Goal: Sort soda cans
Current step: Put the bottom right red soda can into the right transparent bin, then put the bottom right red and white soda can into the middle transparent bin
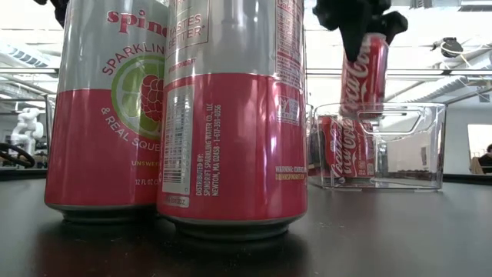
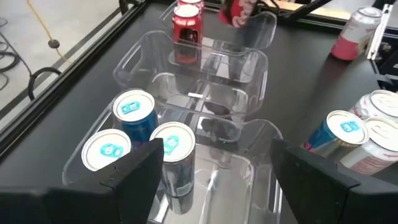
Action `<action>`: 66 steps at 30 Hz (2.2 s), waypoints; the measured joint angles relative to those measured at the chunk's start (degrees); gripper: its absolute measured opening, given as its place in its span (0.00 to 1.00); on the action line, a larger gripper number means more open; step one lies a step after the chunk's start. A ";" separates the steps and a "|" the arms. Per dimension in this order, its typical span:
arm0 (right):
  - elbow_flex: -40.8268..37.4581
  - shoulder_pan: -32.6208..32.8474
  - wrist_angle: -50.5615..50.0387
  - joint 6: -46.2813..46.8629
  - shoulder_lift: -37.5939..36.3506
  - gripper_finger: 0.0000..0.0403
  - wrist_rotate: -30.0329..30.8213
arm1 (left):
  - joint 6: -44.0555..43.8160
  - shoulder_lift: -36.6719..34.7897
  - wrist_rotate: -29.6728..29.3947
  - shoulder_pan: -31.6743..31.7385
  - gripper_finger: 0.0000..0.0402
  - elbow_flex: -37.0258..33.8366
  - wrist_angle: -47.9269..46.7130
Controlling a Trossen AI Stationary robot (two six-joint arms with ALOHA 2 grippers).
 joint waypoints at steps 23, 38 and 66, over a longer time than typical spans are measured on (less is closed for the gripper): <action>-21.95 -11.36 15.24 -11.08 -3.37 0.72 -3.01 | 0.61 -0.62 0.15 0.00 0.76 -0.02 -3.41; -24.43 -13.78 18.95 -15.90 -3.38 0.87 -1.04 | -0.64 -0.62 0.17 0.02 0.76 -0.02 -3.30; 3.79 -2.96 0.96 -4.45 -3.62 0.87 1.15 | -0.71 -0.62 0.17 0.00 0.76 0.00 -1.65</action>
